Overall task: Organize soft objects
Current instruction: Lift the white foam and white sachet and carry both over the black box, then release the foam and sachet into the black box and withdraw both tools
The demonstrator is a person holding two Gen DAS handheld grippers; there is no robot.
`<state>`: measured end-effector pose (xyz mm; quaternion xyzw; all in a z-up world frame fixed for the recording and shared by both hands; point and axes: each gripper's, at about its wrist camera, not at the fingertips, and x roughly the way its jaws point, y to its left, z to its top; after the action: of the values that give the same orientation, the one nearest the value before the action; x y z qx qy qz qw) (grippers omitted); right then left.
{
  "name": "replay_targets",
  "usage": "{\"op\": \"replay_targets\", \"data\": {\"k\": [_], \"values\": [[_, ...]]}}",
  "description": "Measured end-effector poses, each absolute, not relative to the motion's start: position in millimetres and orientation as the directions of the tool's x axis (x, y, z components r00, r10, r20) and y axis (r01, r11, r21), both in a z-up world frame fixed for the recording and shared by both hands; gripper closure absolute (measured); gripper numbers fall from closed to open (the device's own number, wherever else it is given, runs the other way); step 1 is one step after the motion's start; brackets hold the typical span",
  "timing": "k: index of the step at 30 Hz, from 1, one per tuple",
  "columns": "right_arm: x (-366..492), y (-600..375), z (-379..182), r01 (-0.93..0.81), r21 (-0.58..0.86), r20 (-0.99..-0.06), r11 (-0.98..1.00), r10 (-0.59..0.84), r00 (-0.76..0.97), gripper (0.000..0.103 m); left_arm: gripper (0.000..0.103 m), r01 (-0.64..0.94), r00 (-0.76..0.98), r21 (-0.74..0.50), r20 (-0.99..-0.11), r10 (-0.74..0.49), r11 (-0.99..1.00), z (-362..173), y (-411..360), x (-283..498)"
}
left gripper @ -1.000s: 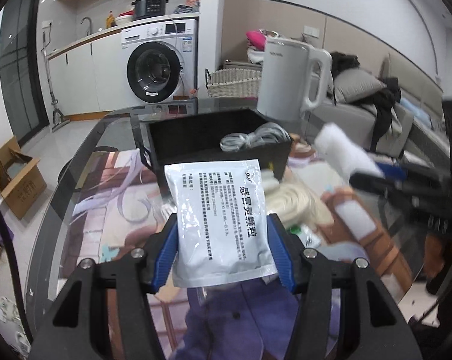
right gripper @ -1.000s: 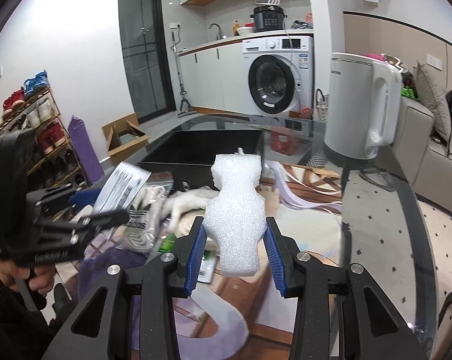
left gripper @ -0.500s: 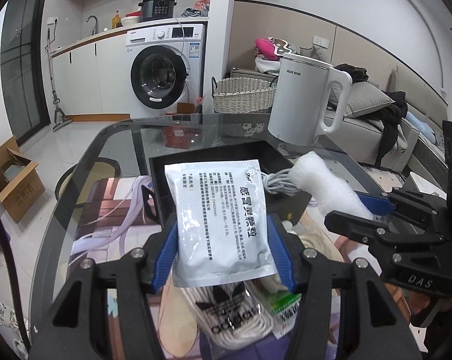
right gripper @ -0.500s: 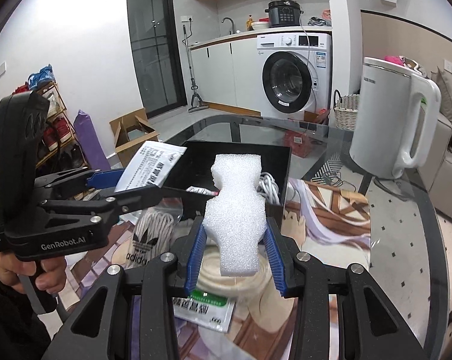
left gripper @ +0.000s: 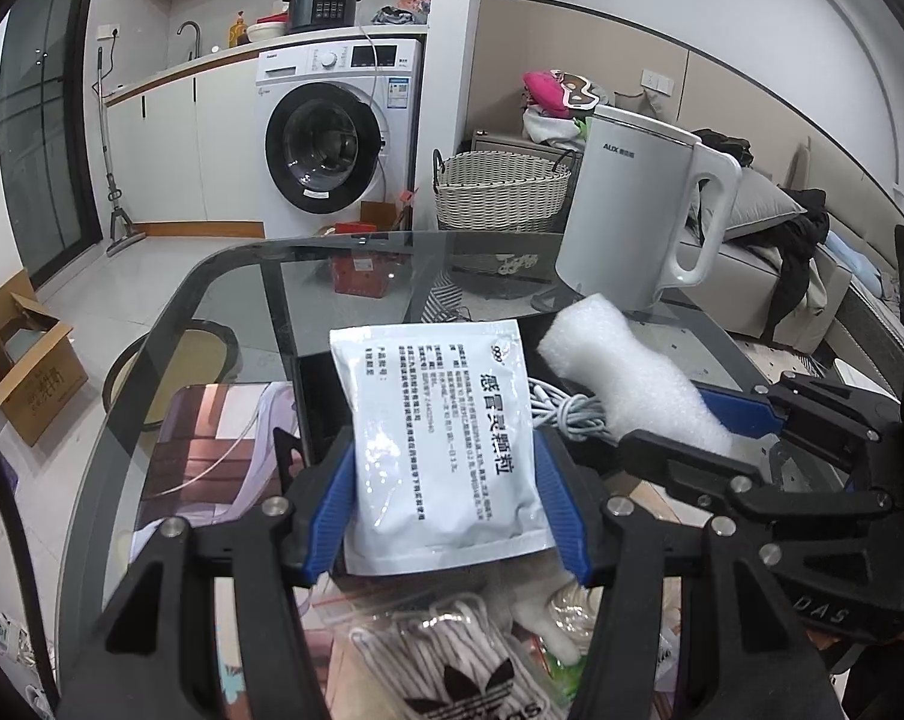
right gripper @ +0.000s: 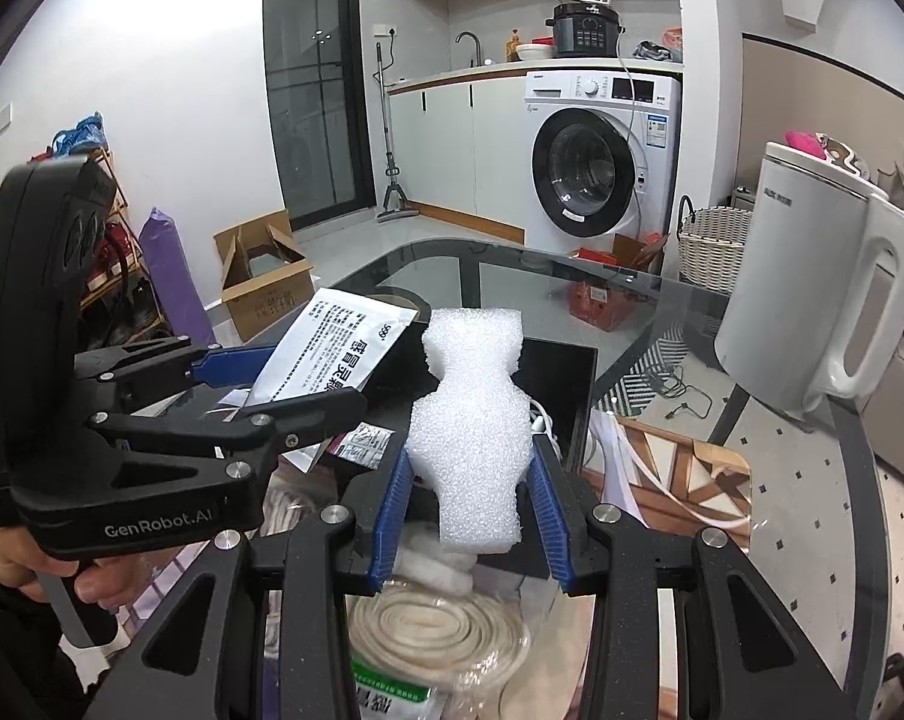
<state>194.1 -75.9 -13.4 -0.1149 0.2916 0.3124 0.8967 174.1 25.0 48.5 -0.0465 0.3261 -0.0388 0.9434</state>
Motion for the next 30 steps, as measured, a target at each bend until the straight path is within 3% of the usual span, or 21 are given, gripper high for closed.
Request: {"op": "replay_targets", "data": {"k": [14,16,19,24,30], "values": [[202.5,-77.5,-12.6,-0.601,-0.071,-0.563,0.796,0.466,0.683,0.056,0.046,0.035,0.774,-0.115,-0.625,-0.100,0.993,38.7,28.7,187.3],[200.2,-81.7,-11.8,-0.598,-0.073,-0.562,0.798,0.463,0.686,0.052,0.042,0.031,0.770,-0.114,-0.630,-0.096,0.993,36.7,28.1,189.2],[197.1,-87.4,-9.7,-0.593,-0.075,-0.557,0.802,0.460,0.692,0.051,0.027,0.013,0.772,-0.112,-0.631,-0.081,0.994,35.1,28.3,189.5],[188.3,-99.2,-6.5,-0.580,-0.063,-0.536,0.812,0.462,0.706,0.029,0.006,-0.003,0.792,-0.114,-0.607,-0.067,0.994,38.7,30.2,181.4],[174.0,-119.4,-4.5,-0.566,-0.021,-0.525,0.824,0.473,0.707,0.010,0.000,0.011,0.810,-0.065,-0.585,-0.047,0.998,43.6,26.7,163.0]]}}
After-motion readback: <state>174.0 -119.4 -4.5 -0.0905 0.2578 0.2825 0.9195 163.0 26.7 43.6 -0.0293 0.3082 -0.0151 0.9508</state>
